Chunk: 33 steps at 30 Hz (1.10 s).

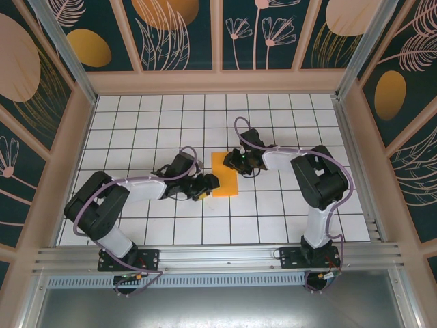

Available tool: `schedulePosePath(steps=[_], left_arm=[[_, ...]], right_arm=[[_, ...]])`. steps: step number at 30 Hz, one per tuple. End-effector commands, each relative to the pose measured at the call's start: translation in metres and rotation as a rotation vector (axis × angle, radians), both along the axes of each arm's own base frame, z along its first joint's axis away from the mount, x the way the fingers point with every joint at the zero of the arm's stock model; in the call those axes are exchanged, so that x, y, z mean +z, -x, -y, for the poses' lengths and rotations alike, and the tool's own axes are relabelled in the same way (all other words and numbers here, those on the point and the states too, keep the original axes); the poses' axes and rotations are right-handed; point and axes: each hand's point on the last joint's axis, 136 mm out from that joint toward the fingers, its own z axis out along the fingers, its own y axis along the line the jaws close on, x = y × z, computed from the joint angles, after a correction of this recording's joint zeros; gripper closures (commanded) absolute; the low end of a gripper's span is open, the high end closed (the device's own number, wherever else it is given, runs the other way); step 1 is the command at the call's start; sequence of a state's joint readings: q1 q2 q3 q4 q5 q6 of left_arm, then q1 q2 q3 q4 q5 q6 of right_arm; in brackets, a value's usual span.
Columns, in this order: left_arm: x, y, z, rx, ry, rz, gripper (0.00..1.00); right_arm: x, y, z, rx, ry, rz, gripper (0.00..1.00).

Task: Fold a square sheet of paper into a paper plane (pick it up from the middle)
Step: Fold the triangle a second time at the center of the table.

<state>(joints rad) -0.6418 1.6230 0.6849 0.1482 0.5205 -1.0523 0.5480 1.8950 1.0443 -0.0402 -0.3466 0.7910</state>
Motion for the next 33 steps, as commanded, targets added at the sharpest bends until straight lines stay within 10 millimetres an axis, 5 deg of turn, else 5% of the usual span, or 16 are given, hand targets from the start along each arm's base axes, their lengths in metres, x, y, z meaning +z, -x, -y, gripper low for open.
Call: schedulePosePath(steps=[1, 33], left_arm=[[0.002, 0.001, 0.005, -0.021, 0.0, -0.009, 0.38], [-0.003, -0.002, 0.016, -0.042, -0.002, -0.021, 0.34]], right_arm=[[-0.029, 0.022, 0.008, 0.014, 0.038, -0.092, 0.64], [-0.035, 0.031, 0.01, 0.018, 0.03, -0.11, 0.65]])
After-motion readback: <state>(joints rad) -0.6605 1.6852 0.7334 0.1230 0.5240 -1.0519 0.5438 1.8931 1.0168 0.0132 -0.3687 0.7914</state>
